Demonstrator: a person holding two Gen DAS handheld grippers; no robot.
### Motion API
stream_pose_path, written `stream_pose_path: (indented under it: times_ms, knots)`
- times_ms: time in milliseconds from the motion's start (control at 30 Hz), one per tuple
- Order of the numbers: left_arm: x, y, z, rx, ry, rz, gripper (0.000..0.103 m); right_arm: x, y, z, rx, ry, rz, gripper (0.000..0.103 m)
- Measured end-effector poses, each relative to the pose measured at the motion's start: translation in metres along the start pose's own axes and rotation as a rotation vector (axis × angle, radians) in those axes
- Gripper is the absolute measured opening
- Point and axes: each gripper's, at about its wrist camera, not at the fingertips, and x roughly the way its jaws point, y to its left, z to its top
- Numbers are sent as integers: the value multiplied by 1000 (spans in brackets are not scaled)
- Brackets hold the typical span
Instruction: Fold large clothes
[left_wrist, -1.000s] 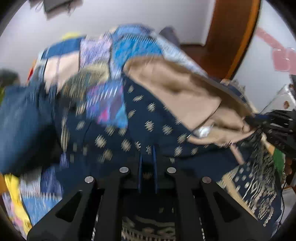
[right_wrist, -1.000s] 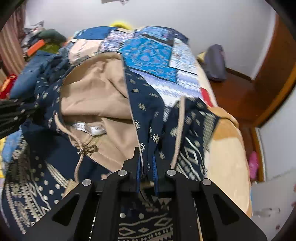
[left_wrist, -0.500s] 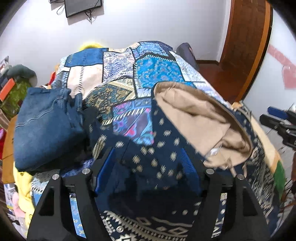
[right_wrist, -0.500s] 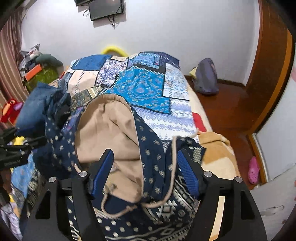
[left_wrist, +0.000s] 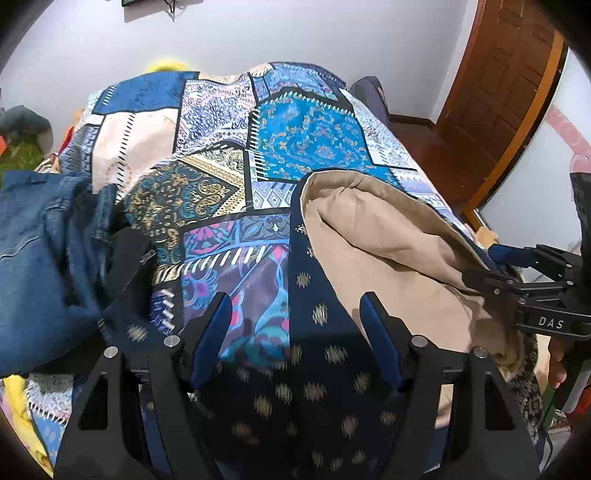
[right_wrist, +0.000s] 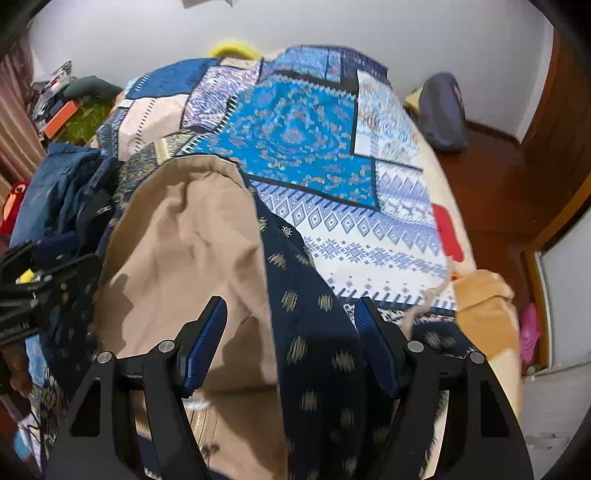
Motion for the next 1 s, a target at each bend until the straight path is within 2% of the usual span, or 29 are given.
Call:
stream_pose_path:
  times_ms: [100, 133, 200, 233, 267, 300, 333, 367, 400, 467, 633, 767, 833, 1000]
  knots:
    - [14, 1, 4, -10, 3, -6, 70, 15, -4, 7, 16, 18, 23, 67]
    - [16, 1, 4, -11, 3, -9, 70, 16, -5, 9, 16, 11, 28, 64]
    - [21, 0, 6, -4, -2, -9, 70, 20, -3, 12, 1, -10, 34, 36]
    - [23, -1, 7, 0, -8, -3, 68, 22, -3, 13, -4, -17, 21, 28]
    - [24, 0, 7, -5, -16, 1, 57, 24, -2, 12, -7, -28, 8, 15]
    - [25, 3, 7, -18, -20, -5, 41, 23, -1, 12, -6, -40, -3, 9]
    - [27, 7, 7, -37, -13, -32, 32, 22, 0, 11, -5, -52, -7, 9]
    - [28, 11, 7, -58, 3, -71, 14, 16, 1, 9, -8, -74, 0, 9]
    - [28, 15, 6, -78, 18, -107, 10, 11, 2, 9, -14, -90, 5, 8]
    - [19, 19, 4, -90, 16, -140, 9, -4, 7, 7, -39, -118, 4, 8]
    - [-29, 10, -3, -29, -47, -137, 8, -56, 22, -7, -104, -183, 56, 8]
    - [-76, -8, -26, 72, -108, -81, 7, -82, 32, -38, -156, -182, 56, 8]
    - [-93, -13, -41, 106, -120, -62, 4, -95, 34, -54, -159, -183, 58, 8]
    - [-123, -26, -76, 165, -116, -46, 4, -123, 32, -94, -148, -165, 96, 8]
